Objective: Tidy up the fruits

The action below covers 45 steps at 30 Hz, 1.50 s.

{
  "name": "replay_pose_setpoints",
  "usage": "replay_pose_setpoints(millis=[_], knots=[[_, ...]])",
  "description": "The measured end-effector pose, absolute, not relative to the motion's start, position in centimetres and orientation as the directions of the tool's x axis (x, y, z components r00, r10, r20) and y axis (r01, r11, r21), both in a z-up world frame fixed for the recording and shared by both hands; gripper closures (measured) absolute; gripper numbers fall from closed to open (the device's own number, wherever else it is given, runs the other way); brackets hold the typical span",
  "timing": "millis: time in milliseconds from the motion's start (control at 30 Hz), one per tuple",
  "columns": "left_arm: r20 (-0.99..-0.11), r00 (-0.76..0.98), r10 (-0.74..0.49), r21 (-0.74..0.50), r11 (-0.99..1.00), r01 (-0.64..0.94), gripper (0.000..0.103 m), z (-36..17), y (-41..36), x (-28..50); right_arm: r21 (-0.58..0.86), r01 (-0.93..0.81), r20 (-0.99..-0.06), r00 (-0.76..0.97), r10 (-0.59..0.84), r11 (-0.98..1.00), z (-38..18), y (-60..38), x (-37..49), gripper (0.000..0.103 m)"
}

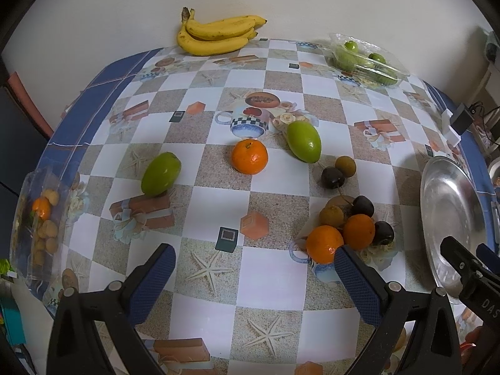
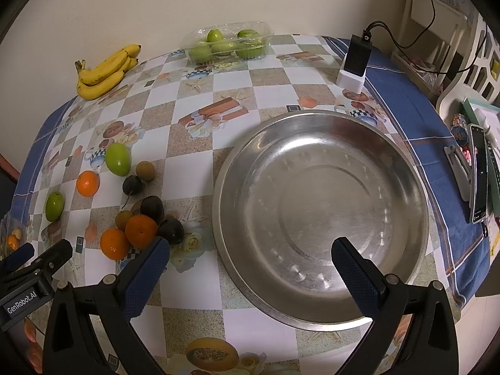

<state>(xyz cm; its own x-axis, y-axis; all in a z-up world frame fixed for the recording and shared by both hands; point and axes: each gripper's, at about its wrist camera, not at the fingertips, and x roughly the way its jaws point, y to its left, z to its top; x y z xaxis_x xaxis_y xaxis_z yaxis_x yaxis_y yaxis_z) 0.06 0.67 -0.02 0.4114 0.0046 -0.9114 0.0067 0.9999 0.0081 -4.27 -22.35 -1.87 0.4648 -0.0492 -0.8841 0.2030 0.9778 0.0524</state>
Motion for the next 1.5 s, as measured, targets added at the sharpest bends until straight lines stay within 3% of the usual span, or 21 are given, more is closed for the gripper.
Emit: replay_pose_setpoints(millis=[1500], knots=[[-0.906,0.423,-0.024,-0.03,1.0,-0.007,0.0,0.18,1.19,-0.03,0.054,0.213,-0.872,0.485,-0.057,0.976,-1.62,-22.33,-4.51,0.0]])
